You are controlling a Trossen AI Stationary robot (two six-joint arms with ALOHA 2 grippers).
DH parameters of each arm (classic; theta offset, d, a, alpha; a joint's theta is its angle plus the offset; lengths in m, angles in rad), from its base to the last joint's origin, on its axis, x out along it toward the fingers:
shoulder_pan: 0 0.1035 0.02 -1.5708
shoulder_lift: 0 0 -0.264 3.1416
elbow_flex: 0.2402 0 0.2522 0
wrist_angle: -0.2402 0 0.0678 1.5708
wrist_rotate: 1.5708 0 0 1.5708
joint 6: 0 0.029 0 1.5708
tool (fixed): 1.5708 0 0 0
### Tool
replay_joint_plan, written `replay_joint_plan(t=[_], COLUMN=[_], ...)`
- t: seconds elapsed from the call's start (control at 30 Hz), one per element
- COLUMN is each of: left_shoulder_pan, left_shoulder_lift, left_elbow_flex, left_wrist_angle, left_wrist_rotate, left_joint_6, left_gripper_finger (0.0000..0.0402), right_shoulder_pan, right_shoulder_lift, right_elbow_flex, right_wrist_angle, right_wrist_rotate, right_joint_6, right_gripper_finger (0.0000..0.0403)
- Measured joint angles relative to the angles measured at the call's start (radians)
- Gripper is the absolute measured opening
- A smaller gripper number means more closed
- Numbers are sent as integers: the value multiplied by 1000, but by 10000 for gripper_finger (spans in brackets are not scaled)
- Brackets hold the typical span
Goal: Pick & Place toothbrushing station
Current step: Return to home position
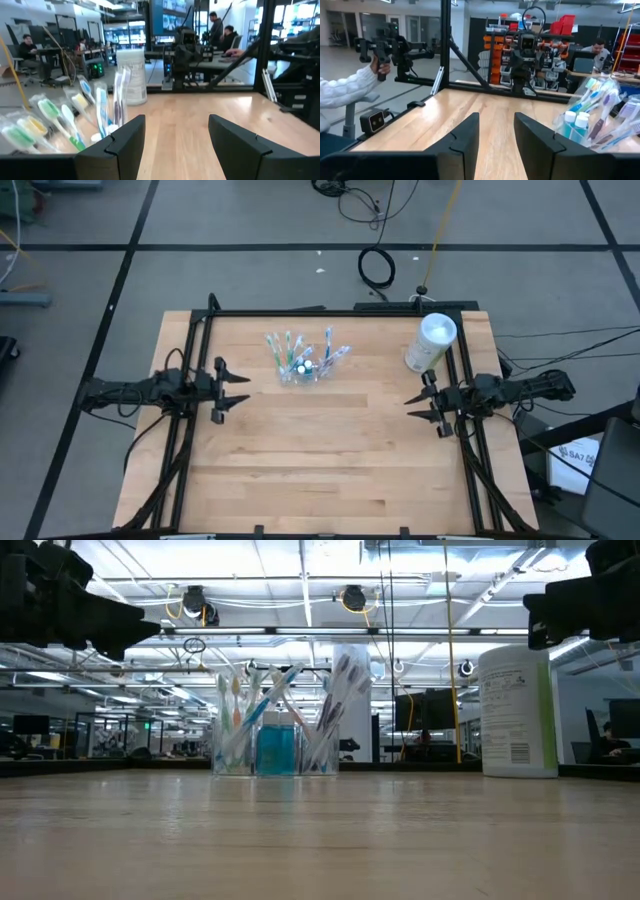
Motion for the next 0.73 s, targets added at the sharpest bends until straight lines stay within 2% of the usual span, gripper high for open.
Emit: replay_joint_plan(t=[0.73], left_shoulder_pan=[0], left_shoulder_lift=[0], left_elbow_flex=[0], left_wrist_angle=[-7], left_wrist_rotate=[0], left_joint_6=[-10], left_gripper_finger=[225], right_shoulder_pan=[0], right_shoulder_lift=[0], right_elbow_flex=[-7], right_wrist_angle=[-1], right_wrist_rotate=[1], right_joint_6=[-1], right_gripper_finger=[114])
